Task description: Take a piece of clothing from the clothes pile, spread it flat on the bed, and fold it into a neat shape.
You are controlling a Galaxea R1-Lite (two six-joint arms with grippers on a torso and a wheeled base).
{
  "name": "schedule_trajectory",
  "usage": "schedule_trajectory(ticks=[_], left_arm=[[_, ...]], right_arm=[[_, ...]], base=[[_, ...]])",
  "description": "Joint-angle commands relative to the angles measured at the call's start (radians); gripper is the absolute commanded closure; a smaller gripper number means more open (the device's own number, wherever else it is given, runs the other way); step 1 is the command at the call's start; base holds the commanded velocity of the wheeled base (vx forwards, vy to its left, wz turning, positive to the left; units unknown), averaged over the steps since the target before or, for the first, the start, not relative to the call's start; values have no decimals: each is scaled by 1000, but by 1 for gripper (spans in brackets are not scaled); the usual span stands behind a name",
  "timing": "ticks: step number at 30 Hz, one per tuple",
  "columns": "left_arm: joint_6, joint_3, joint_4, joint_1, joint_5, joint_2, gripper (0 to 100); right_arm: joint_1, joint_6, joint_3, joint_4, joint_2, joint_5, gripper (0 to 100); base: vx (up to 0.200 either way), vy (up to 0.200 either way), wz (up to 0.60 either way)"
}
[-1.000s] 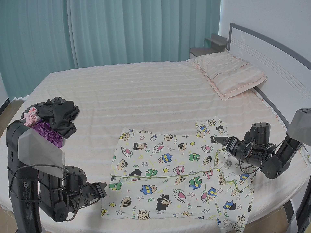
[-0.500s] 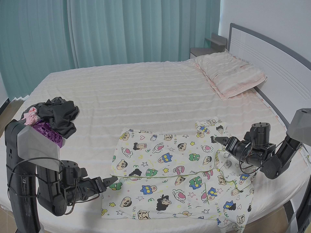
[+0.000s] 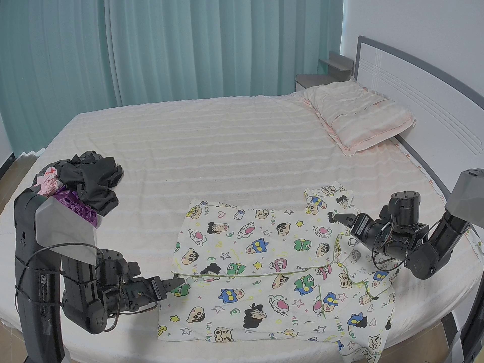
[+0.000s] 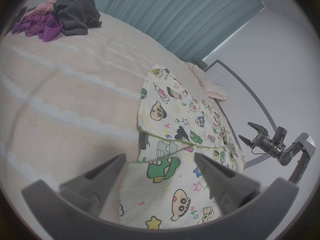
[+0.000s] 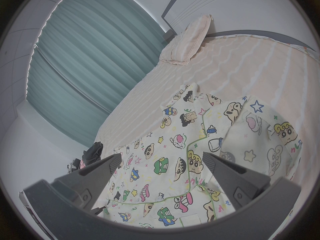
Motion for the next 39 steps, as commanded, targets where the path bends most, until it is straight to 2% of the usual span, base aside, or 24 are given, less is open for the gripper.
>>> schedule_trajectory(ticks=[1, 8, 17, 25, 26, 27, 32, 39], left_arm=[[1, -7, -18, -17, 0, 13, 100], [2, -21, -18, -9, 17, -8, 100], [1, -10, -18, -14, 49, -149, 100], [7, -15, 16, -12, 50, -99, 100], [30, -21, 17, -10, 50, -66, 100], [53, -21, 17, -10, 49, -42, 0], [134, -25, 17, -14, 64, 33, 0], [140, -59, 63, -18, 67, 46, 0]], right_arm=[[0, 0, 0, 0, 2, 1, 0], [0, 0, 0, 0, -1, 1, 0], [-1, 0, -2, 0, -4, 1, 0], [0, 0, 0, 0, -3, 1, 0], [0, 0, 0, 0, -3, 1, 0], [0, 0, 0, 0, -3, 1, 0], [0, 0, 0, 0, -1, 1, 0], [2, 0, 0, 0, 0, 1, 0]], base=[[0, 0, 0], [0, 0, 0], [0, 0, 0], [0, 0, 0], [0, 0, 0], [0, 0, 0], [0, 0, 0], [0, 0, 0]])
